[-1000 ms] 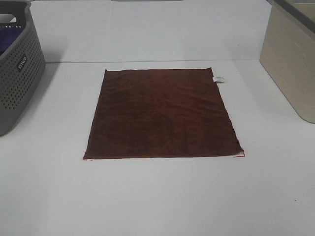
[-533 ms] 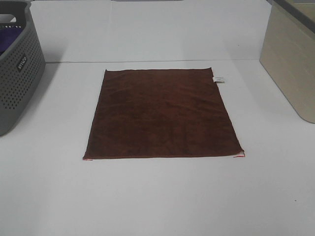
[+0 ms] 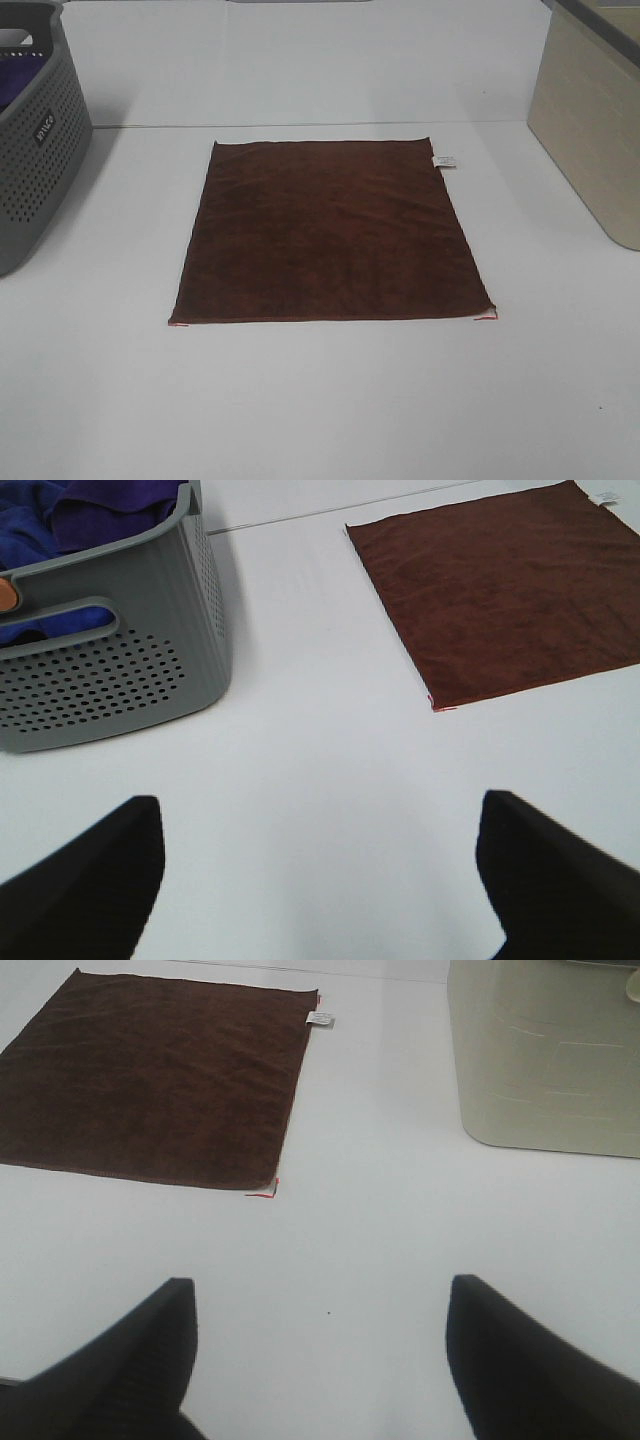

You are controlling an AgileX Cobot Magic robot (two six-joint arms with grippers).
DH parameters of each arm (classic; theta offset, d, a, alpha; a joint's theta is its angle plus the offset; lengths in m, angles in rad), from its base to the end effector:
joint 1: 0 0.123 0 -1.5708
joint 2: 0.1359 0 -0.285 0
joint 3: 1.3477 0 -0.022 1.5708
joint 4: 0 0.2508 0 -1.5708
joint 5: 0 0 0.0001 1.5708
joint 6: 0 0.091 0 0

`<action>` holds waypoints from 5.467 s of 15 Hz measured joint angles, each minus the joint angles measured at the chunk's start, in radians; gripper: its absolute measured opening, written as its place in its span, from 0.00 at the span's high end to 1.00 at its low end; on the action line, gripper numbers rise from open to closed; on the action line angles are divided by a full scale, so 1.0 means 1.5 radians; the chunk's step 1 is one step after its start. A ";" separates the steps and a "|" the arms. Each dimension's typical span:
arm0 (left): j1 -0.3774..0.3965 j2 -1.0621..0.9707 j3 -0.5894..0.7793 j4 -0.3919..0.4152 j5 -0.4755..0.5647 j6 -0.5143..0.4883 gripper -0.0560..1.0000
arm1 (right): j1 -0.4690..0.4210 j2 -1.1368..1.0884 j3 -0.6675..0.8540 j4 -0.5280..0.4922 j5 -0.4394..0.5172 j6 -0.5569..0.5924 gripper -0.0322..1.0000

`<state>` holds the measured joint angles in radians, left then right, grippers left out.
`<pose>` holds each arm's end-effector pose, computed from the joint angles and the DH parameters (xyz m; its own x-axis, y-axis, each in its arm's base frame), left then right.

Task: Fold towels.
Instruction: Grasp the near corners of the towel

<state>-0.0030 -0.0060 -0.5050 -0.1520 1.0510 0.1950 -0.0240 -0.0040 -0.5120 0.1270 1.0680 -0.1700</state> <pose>-0.0065 -0.0119 0.2802 -0.4155 0.1190 -0.9018 0.1720 0.9838 0.0506 -0.0073 0.0103 0.2805 -0.4343 -0.0973 -0.8955 -0.1233 0.9912 -0.0479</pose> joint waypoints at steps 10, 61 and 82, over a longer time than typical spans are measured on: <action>0.000 0.000 0.000 0.000 0.000 0.000 0.20 | 0.000 0.000 0.000 0.000 0.000 0.000 0.30; 0.000 0.601 -0.019 -0.219 -0.319 0.075 0.22 | 0.013 0.633 -0.195 0.051 -0.186 0.005 0.30; 0.000 1.277 -0.223 -0.753 -0.245 0.471 0.22 | -0.125 1.264 -0.311 0.490 -0.107 -0.379 0.30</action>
<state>-0.0030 1.9090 -0.8390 -1.2820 0.6830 0.9020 -0.2120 1.8920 -0.9790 0.8620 0.9070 -0.7380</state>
